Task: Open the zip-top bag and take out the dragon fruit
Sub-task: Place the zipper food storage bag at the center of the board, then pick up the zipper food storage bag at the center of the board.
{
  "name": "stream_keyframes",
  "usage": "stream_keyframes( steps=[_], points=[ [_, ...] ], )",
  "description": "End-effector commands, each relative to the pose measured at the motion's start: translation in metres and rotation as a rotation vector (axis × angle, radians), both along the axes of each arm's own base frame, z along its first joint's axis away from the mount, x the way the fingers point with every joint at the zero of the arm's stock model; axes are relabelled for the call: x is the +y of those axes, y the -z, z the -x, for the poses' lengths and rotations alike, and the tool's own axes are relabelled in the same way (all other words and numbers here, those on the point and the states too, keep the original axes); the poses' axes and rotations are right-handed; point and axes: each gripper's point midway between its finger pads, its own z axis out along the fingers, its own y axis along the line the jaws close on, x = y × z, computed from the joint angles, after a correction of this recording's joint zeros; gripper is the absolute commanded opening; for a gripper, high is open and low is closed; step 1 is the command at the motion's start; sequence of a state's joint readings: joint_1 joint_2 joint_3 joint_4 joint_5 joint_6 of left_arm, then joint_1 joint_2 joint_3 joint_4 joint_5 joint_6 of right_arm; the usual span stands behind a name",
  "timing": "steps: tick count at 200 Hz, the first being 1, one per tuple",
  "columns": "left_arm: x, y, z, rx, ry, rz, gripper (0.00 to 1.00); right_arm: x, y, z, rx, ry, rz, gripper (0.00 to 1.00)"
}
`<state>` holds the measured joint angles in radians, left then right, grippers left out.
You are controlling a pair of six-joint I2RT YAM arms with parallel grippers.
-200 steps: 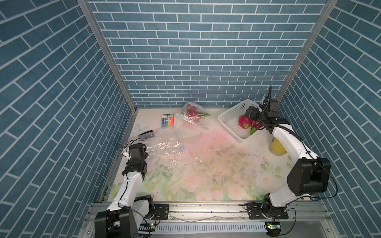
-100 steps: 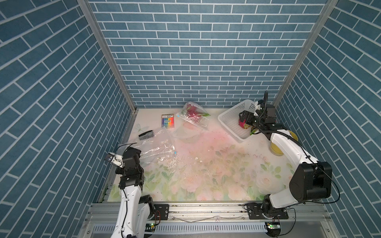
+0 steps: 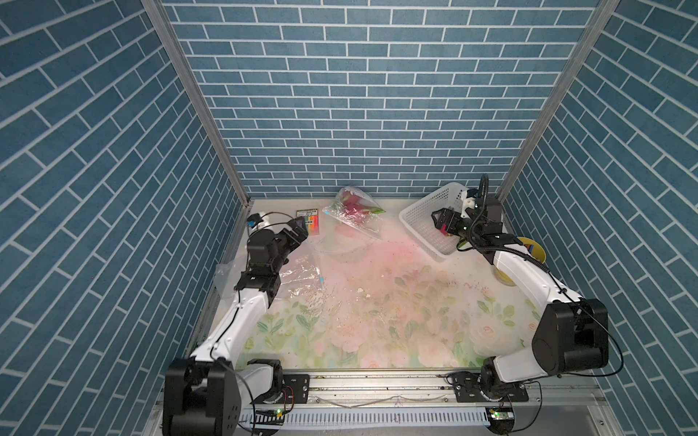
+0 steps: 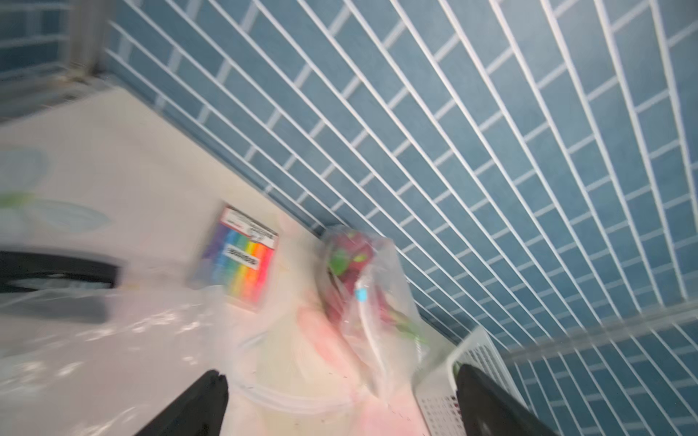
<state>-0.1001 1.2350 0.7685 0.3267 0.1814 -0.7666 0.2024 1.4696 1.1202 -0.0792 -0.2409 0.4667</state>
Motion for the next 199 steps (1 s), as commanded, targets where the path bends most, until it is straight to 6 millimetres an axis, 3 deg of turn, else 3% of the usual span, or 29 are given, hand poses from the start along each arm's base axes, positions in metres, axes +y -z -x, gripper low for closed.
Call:
stream_keyframes(
  steps=[1,22,69,81,103,120,136,169,199],
  points=[
    [-0.033,-0.019,-0.029,-0.084,0.152,0.0,1.0,0.006,-0.004,0.011,-0.009,-0.012,-0.002,0.99],
    [-0.049,0.004,-0.063,-0.017,0.223,-0.012,0.97,0.007,0.001,0.019,0.01,-0.004,0.022,0.99],
    [-0.059,0.064,-0.117,0.11,0.264,-0.071,0.86,0.005,-0.006,0.034,0.009,0.017,0.064,0.97],
    [-0.067,0.076,-0.125,0.129,0.302,-0.055,0.77,0.006,-0.008,0.038,0.003,0.017,0.081,0.97],
    [-0.084,0.081,-0.133,0.134,0.387,0.01,0.42,0.013,-0.011,0.044,-0.01,-0.02,0.112,0.95],
    [-0.099,0.072,-0.128,0.11,0.439,0.041,0.21,0.028,-0.009,0.049,-0.027,-0.098,0.134,0.94],
    [-0.112,0.059,-0.117,0.094,0.462,0.039,0.08,0.047,-0.006,0.052,-0.037,-0.181,0.141,0.92],
    [-0.14,0.032,-0.078,0.054,0.509,0.092,0.07,0.087,-0.006,0.055,-0.107,-0.31,0.228,0.87],
    [-0.16,0.023,-0.032,0.043,0.546,0.171,0.07,0.127,-0.006,0.065,-0.202,-0.445,0.313,0.85]
  ],
)
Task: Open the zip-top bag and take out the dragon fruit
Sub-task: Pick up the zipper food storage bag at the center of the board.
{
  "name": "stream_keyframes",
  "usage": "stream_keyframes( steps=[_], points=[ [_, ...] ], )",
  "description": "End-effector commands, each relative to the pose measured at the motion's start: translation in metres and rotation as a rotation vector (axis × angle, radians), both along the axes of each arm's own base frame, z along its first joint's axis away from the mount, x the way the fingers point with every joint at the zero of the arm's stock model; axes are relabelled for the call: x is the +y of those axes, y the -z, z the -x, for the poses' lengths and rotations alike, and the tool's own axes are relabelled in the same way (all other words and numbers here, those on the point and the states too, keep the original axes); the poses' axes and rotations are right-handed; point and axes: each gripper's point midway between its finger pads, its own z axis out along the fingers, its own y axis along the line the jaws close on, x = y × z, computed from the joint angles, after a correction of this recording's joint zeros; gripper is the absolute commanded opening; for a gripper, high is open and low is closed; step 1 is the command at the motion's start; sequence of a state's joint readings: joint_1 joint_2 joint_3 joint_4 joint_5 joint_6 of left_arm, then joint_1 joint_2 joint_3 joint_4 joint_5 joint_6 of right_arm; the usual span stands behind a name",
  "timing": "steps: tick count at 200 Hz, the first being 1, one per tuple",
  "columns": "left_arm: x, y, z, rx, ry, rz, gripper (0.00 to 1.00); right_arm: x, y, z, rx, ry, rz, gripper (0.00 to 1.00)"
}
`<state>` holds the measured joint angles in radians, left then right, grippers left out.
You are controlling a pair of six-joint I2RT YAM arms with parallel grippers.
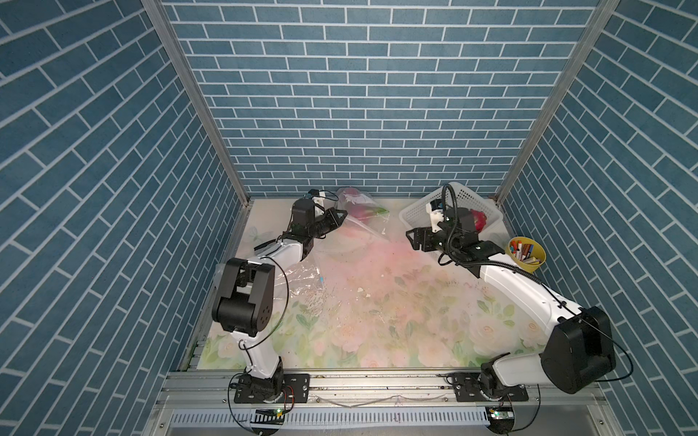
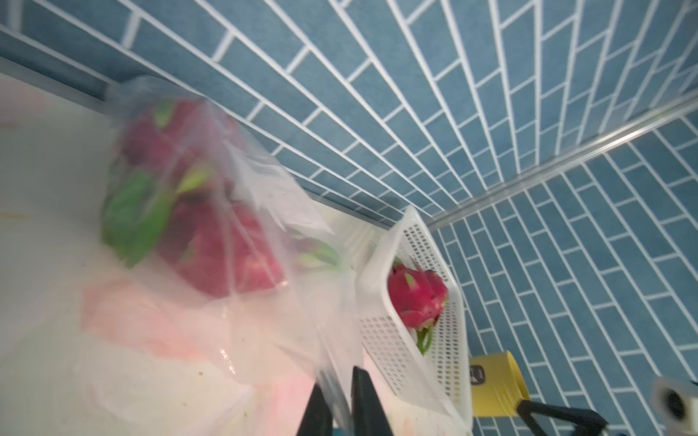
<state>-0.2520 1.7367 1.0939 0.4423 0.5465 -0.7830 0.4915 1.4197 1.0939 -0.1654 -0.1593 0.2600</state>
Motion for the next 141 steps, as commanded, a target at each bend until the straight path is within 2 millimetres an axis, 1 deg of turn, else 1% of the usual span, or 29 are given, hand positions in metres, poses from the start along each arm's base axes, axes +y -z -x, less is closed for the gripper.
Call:
stream_keyframes(
  steps=[1,20,36,44,61,84,98,109,141],
  points=[
    [-0.017,-0.018,0.032,-0.022,0.041,0.088,0.07,0.031,-0.017,0.0,-0.154,-0.137,0.084,0.85],
    [-0.028,-0.025,0.055,-0.014,0.06,0.11,0.08,0.055,-0.018,0.008,-0.235,-0.216,0.138,0.85],
    [-0.035,-0.032,0.07,-0.014,0.077,0.124,0.09,0.073,-0.018,0.013,-0.302,-0.285,0.18,0.86],
    [-0.036,-0.033,0.075,-0.005,0.077,0.128,0.09,0.083,-0.018,0.017,-0.339,-0.323,0.197,0.87],
    [-0.037,-0.04,0.084,-0.002,0.085,0.152,0.1,0.097,-0.016,0.019,-0.419,-0.362,0.258,0.88],
    [-0.039,-0.051,0.092,-0.007,0.103,0.18,0.12,0.115,-0.005,0.019,-0.478,-0.408,0.319,0.87],
    [-0.04,-0.059,0.095,-0.017,0.116,0.184,0.12,0.121,-0.003,0.014,-0.506,-0.397,0.353,0.85],
    [-0.04,-0.061,0.096,-0.021,0.121,0.174,0.12,0.122,-0.004,0.009,-0.524,-0.377,0.362,0.84],
    [-0.043,-0.059,0.099,-0.009,0.149,0.159,0.12,0.119,-0.016,-0.005,-0.585,-0.308,0.389,0.77]
  ],
)
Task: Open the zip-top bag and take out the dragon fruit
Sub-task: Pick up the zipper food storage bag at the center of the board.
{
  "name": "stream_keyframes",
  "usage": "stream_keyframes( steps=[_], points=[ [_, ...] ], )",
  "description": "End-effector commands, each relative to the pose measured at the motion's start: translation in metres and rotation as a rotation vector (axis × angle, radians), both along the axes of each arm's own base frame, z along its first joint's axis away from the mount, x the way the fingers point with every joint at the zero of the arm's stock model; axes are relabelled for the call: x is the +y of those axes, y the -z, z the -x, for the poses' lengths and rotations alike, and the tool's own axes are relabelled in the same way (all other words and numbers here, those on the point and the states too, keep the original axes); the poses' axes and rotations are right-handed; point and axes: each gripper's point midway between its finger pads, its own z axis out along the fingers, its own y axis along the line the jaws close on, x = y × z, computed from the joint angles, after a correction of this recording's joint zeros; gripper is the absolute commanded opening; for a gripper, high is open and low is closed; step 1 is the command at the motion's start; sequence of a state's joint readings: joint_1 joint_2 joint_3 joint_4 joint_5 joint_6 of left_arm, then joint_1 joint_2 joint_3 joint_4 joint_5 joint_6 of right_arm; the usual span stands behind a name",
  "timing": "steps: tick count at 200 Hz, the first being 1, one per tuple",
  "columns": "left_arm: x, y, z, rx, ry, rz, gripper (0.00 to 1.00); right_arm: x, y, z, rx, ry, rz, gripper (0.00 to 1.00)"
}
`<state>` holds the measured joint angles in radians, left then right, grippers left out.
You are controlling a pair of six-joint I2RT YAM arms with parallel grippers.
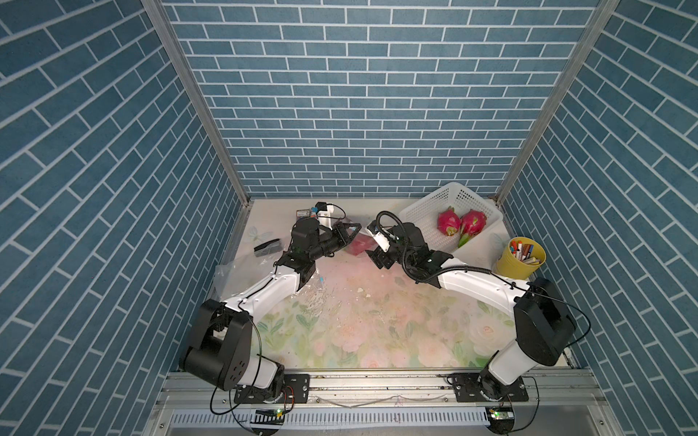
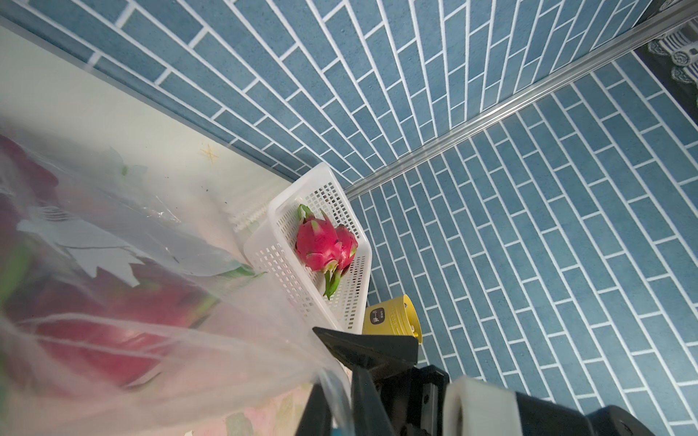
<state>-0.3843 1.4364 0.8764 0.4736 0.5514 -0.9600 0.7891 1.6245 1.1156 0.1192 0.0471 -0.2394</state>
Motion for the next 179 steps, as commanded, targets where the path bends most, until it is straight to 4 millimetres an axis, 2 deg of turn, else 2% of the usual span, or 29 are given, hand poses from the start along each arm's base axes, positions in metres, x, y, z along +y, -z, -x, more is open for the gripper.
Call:
stream_keyframes(
  steps=[1,23,45,57,70,80,98,115,129,149,161,179],
  points=[
    [-0.006,-0.012,0.006,-0.029,0.045,0.006,0.12,0.003,-0.038,-0.021,-0.173,0.034,-0.005,0.77],
    [-0.009,-0.005,0.006,-0.006,0.062,0.0,0.12,0.005,-0.047,-0.026,-0.201,0.038,0.001,0.71],
    [-0.011,-0.002,0.007,0.002,0.08,0.002,0.12,0.012,-0.046,-0.029,-0.206,0.019,0.008,0.64],
    [-0.011,-0.003,0.008,0.0,0.082,0.005,0.12,0.015,-0.046,-0.03,-0.205,0.01,0.009,0.58],
    [-0.012,-0.005,0.009,-0.005,0.086,0.006,0.15,0.018,-0.045,-0.031,-0.201,-0.002,0.011,0.46],
    [-0.011,-0.008,0.009,-0.01,0.081,0.005,0.23,0.021,-0.043,-0.03,-0.192,-0.018,0.017,0.37],
    [-0.005,-0.013,0.007,-0.023,0.066,-0.013,0.59,0.024,-0.043,-0.025,-0.163,-0.044,0.015,0.2],
    [0.009,-0.02,-0.001,-0.06,0.009,-0.058,0.78,0.024,-0.046,-0.017,-0.132,-0.069,0.003,0.11],
    [0.027,-0.032,-0.007,-0.115,-0.051,-0.078,0.88,0.022,-0.049,-0.011,-0.099,-0.083,0.006,0.04],
    [0.05,-0.055,-0.01,-0.234,-0.109,-0.058,0.97,0.018,-0.056,0.002,-0.022,-0.123,0.001,0.03],
    [0.06,-0.066,-0.009,-0.306,-0.126,-0.045,0.99,0.017,-0.064,0.013,0.038,-0.167,-0.024,0.03],
    [0.065,-0.084,-0.002,-0.432,-0.093,-0.013,0.98,0.01,-0.076,0.021,0.118,-0.188,-0.071,0.04]
  ],
)
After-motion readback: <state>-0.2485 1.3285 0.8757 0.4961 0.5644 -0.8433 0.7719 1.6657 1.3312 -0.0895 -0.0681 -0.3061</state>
